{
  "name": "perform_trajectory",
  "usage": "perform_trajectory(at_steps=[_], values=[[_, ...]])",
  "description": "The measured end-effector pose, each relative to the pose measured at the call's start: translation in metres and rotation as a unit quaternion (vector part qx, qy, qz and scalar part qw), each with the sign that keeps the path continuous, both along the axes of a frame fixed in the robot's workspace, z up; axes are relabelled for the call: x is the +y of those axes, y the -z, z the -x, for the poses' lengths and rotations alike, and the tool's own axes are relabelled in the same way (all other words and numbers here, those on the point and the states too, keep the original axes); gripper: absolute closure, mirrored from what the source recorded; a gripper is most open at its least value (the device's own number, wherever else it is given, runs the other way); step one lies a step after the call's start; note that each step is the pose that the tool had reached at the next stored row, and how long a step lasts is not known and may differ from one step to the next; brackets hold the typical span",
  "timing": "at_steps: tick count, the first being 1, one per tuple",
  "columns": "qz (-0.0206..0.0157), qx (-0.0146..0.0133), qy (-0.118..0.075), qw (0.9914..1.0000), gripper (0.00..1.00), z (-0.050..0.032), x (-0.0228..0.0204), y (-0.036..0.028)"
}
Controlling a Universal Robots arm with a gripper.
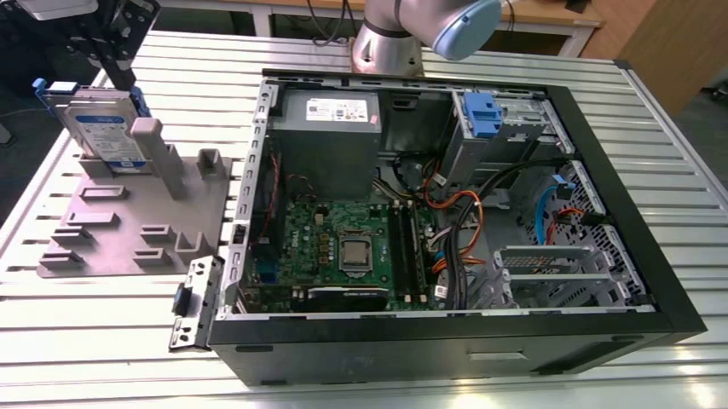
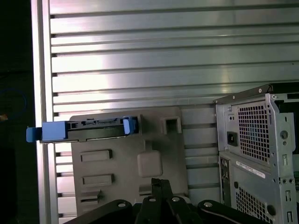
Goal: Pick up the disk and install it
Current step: 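Reach for the disk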
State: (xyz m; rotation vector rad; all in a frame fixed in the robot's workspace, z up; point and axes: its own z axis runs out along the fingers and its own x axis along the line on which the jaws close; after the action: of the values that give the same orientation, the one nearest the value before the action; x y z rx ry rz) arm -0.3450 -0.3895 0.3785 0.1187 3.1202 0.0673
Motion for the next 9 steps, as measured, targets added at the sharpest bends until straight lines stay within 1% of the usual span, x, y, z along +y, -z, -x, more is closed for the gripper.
perform_trajectory(at_steps=[2,5,7,9], values=[[-0.0001,-0.0001,0.000,1.00000,0.89,0.0006,0.0020,0.0002],[0.0000,0.0000,0.000,1.00000,0.89,0.0041,0.0076,0.0004],[0.0000,0.0003,0.000,1.00000,0.89,0.0094,0.0107,0.0009],[0.0000,0.0015,0.000,1.00000,0.89,0.0151,0.0119,0.0015]])
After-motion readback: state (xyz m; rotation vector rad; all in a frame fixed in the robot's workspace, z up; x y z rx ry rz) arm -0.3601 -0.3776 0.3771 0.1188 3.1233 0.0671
